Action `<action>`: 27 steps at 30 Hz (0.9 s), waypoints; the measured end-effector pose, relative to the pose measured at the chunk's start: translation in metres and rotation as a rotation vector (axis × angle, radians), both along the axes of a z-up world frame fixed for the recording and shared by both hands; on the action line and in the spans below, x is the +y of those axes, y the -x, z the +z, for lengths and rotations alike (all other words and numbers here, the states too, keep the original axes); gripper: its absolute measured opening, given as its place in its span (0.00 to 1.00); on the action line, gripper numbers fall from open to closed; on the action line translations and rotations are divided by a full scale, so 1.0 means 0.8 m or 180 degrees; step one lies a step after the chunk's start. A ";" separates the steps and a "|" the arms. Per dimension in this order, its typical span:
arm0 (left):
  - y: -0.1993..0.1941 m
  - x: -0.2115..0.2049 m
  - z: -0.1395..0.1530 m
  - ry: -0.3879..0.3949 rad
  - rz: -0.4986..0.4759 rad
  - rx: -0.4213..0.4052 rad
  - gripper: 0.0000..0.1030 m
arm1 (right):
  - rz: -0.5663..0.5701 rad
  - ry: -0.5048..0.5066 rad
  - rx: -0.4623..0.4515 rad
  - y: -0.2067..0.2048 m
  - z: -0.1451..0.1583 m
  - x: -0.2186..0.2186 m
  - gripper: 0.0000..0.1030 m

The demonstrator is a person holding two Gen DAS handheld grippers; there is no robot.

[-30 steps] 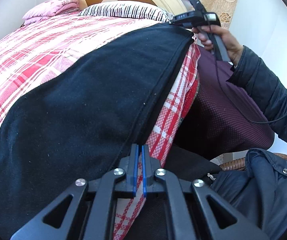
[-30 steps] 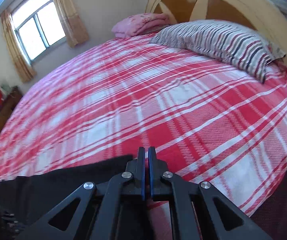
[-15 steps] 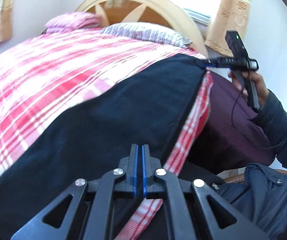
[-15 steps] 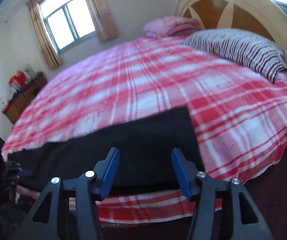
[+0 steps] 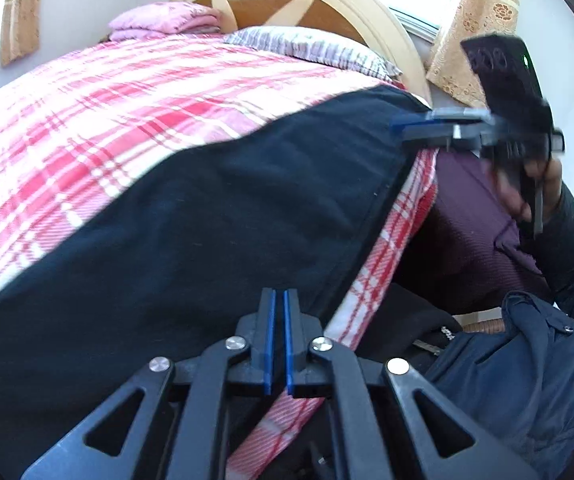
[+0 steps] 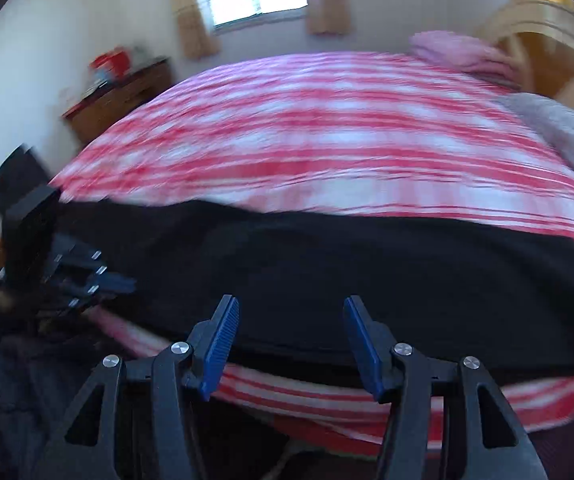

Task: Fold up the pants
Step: 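Open both grippers and release the folded pants onto the bed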

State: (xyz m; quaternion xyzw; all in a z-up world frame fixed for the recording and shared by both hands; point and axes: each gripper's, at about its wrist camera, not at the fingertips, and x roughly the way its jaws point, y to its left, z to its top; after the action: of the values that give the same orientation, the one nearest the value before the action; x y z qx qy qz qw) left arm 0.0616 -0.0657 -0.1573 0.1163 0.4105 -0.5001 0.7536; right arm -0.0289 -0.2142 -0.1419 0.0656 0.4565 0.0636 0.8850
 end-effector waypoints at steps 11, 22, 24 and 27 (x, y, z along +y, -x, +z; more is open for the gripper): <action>-0.052 0.113 0.016 0.0016 0.0935 -0.0254 0.26 | 0.0510 0.0179 0.0605 -0.001 -0.048 0.066 0.55; -0.058 0.177 -0.001 0.0093 0.1375 -0.0240 0.44 | 0.0691 0.0153 0.0453 -0.041 -0.025 0.121 0.55; -0.058 0.182 0.002 0.0113 0.1383 -0.0249 0.44 | 0.0677 0.0235 0.0690 -0.053 -0.051 0.131 0.55; -0.056 0.189 0.004 0.0136 0.1381 -0.0286 0.44 | 0.0656 0.0251 0.0805 -0.046 -0.067 0.134 0.55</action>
State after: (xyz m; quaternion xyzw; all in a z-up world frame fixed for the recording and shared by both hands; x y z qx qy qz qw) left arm 0.1067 0.0855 -0.1543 0.0314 0.3812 -0.3292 0.8633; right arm 0.0076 -0.1068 -0.1951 -0.0089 0.5707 0.1273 0.8112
